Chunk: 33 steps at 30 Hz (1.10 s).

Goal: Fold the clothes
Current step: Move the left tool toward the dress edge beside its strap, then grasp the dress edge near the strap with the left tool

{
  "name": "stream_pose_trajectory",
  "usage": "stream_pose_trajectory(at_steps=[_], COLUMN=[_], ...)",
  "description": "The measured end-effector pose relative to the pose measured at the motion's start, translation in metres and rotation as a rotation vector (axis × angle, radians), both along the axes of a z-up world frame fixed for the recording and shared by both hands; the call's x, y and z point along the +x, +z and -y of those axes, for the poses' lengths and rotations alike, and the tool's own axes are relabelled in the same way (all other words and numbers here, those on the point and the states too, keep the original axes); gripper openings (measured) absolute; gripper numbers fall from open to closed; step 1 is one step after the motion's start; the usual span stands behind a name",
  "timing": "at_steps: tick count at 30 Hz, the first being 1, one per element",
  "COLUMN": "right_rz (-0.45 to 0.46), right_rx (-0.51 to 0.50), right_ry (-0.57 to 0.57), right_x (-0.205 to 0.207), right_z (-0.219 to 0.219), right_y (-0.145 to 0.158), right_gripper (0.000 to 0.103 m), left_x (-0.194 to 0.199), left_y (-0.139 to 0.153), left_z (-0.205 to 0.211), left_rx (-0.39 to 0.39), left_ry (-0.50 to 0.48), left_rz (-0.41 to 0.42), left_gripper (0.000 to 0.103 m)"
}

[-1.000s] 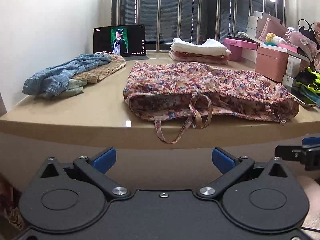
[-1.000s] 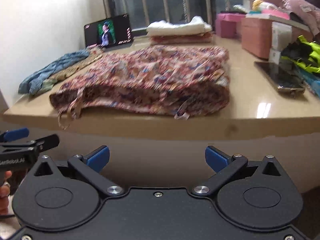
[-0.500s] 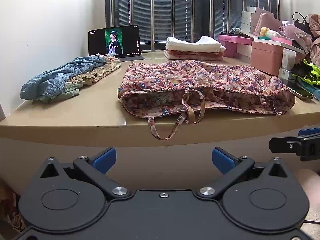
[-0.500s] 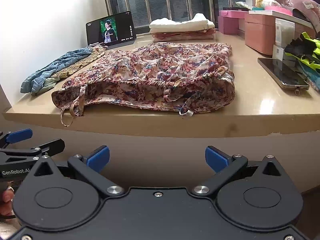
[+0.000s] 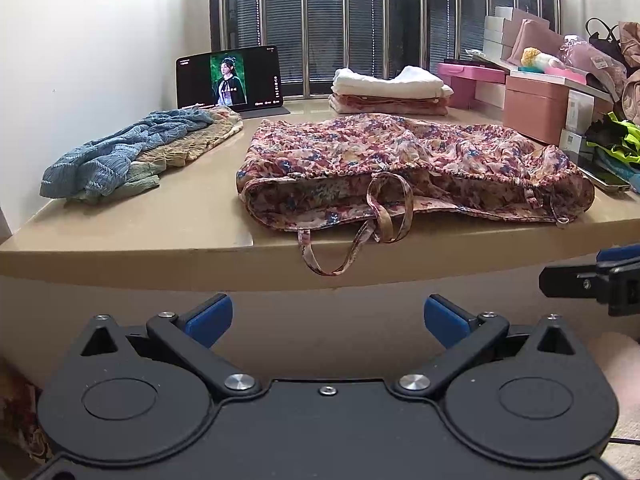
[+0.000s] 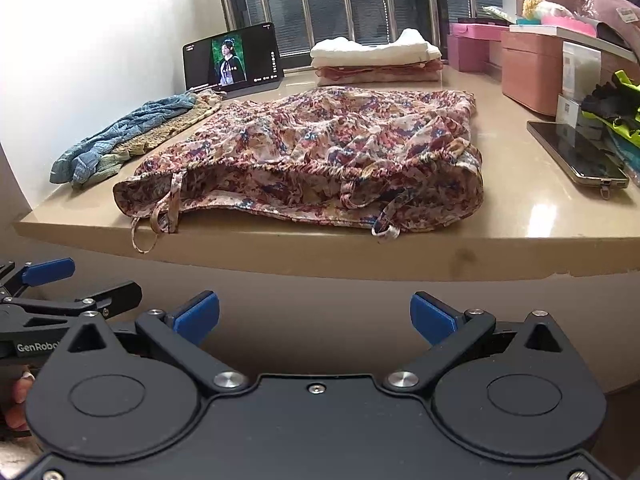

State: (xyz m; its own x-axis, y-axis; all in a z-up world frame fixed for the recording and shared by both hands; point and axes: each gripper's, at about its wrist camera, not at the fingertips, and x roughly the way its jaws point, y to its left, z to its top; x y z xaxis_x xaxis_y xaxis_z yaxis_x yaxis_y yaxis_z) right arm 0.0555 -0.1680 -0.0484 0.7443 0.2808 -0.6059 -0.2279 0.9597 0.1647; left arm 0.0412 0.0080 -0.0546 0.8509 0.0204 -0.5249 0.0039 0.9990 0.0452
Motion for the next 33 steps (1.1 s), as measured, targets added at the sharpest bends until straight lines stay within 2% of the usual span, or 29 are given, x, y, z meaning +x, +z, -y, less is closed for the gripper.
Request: stream_pose_trajectory(at_steps=[4,7,9,12,14,15,18,20,24,26,28,33], right_rz=[0.016,0.023,0.032,0.028,0.02,0.017,0.015,0.016,0.01,0.008,0.006,0.02], right_rx=[0.002,0.0,-0.006,-0.006,-0.008,-0.008,-0.008,-0.008,-0.005,-0.004,-0.003,-0.016], right_ry=[-0.009,-0.021,-0.033,-0.043,-0.045,-0.046,-0.048,-0.054,-0.062,-0.063,-0.064,-0.052], right_x=[0.002,0.005,0.006,0.007,0.007,0.007,0.007,0.006,0.007,0.007,0.007,0.009], right_z=[0.002,0.006,0.007,0.009,0.009,0.009,0.011,0.011,0.014,0.014,0.015,0.013], right_y=[0.002,0.005,0.006,0.006,0.005,0.004,0.004,0.004,0.002,0.002,0.001,0.004], right_gripper=[0.103,0.103,0.103,0.103,0.103,0.103,0.103,0.103,0.103,0.103,0.103,0.103], left_x=[0.004,0.01,0.013,0.021,0.026,0.03,0.039,0.044,0.05,0.048,0.048,0.057], left_y=[0.001,0.0,0.0,-0.001,-0.002,-0.002,-0.002,-0.001,-0.001,0.001,0.003,0.016], left_z=[0.002,0.01,0.017,0.025,0.031,0.033,0.036,0.037,0.036,0.036,0.034,0.009], left_rx=[0.039,0.138,0.194,0.243,0.262,0.262,0.245,0.226,0.184,0.17,0.147,-0.044], left_ry=[-0.026,-0.052,-0.076,-0.118,-0.149,-0.163,-0.184,-0.195,-0.207,-0.227,-0.243,-0.248], left_rz=[0.031,0.057,0.076,0.08,0.072,0.066,0.057,0.048,0.03,0.032,0.022,-0.015], left_gripper=[0.103,0.103,0.098,0.081,0.066,0.064,0.058,0.047,0.039,0.008,0.006,0.003])
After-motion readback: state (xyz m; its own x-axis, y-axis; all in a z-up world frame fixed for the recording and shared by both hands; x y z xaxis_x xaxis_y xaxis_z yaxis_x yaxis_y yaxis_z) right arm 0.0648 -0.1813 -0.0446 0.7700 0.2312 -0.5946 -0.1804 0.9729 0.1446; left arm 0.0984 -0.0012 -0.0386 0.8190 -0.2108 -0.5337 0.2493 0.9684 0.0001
